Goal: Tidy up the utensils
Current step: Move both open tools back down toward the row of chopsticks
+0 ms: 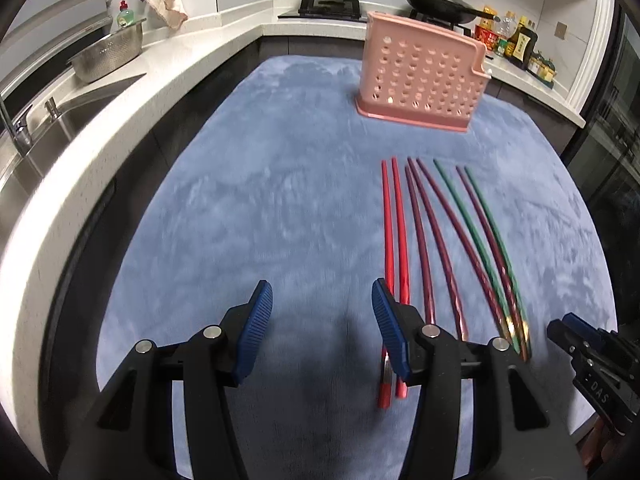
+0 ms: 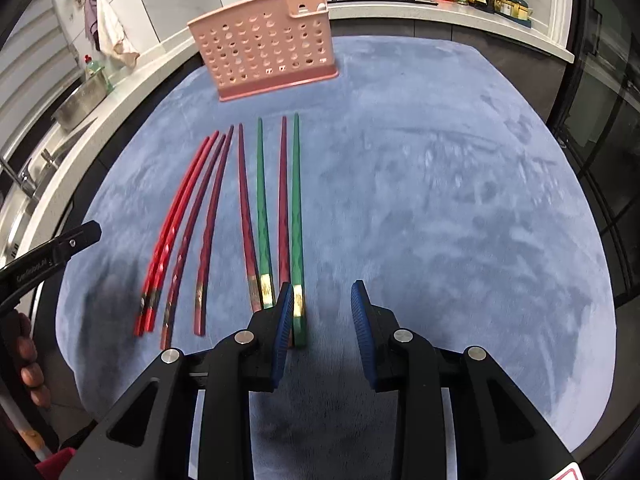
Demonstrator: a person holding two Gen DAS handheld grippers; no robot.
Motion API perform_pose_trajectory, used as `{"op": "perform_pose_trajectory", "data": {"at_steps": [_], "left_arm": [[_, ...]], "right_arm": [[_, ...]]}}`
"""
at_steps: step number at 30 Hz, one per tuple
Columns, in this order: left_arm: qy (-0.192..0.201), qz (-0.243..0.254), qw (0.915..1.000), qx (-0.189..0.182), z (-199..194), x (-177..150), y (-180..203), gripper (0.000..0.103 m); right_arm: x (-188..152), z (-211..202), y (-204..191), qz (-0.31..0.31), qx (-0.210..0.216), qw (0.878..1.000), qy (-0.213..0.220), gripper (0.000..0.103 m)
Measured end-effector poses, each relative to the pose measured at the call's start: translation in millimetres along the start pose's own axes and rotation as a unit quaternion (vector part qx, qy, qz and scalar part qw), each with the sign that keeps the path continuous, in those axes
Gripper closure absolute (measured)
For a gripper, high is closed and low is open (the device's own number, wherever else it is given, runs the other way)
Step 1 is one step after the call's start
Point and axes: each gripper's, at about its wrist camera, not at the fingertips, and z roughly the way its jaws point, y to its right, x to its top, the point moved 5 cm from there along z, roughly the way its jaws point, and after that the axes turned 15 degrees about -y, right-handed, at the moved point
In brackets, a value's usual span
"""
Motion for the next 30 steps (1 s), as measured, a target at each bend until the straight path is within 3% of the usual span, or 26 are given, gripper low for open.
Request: {"op": "perform_pose_trajectory", "data": {"at_steps": [13, 30], "left_arm": [[-0.015, 0.006, 0.9999, -0.002, 10.6, -22.8, 5.3, 0.054], [-0.030, 0.020, 0.9993, -0.004, 20.0, -30.7, 14.4, 0.054]], "right_arm": [[-10.9, 16.7, -3.1, -0.001, 0.008, 1.000, -0.016, 0.087], [-8.2, 23.6, -4.7, -0.007, 0.004, 1.000, -0.019, 0.088]]}}
